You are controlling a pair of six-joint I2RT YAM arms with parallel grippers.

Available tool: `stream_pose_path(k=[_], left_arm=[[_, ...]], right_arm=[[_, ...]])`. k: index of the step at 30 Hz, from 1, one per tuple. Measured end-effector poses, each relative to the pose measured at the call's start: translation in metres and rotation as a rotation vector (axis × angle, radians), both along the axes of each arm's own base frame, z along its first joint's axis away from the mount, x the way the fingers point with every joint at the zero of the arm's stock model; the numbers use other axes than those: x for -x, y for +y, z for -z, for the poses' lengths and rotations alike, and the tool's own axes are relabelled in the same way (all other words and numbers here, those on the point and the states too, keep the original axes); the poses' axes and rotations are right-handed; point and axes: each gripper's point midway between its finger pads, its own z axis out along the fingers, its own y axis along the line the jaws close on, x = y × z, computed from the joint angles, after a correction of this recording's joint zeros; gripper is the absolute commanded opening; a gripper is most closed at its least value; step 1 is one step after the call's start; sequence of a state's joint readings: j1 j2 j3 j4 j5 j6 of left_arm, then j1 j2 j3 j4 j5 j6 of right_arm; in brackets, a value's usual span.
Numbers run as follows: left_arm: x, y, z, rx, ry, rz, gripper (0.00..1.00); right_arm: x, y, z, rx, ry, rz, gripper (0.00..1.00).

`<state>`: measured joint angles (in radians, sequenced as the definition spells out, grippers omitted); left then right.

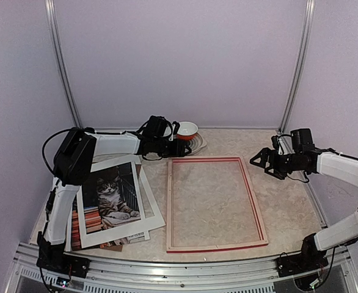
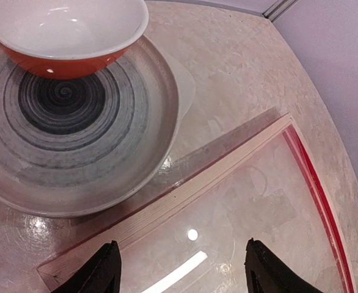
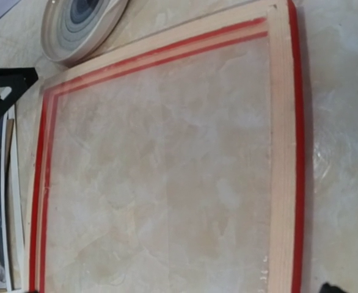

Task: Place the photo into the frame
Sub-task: Adjust the frame body at the center of the board.

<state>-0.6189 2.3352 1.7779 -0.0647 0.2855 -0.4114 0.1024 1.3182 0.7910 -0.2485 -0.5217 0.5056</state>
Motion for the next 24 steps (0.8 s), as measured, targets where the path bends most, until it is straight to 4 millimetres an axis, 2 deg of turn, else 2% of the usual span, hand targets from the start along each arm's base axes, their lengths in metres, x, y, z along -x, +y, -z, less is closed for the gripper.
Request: stream_pose_path(k=[10,19,24], left_arm=[[0.001,0.003,0.003,-0.054,-0.006,0.013,0.69],[-0.001,0.007,0.023,-0.097,0.015,0.012,0.68],[-0.002,0.009,0.026,-0.109,0.01,0.012,0.69]], right_arm=[[0.006,0.002,0.009,0.001,0.024,-0.007,0.99],[0.008,0.003,0.011,0.002,0.029,-0.01,0.99],[0.01,0.004,0.013,0.001,0.037,-0.013,0.99]])
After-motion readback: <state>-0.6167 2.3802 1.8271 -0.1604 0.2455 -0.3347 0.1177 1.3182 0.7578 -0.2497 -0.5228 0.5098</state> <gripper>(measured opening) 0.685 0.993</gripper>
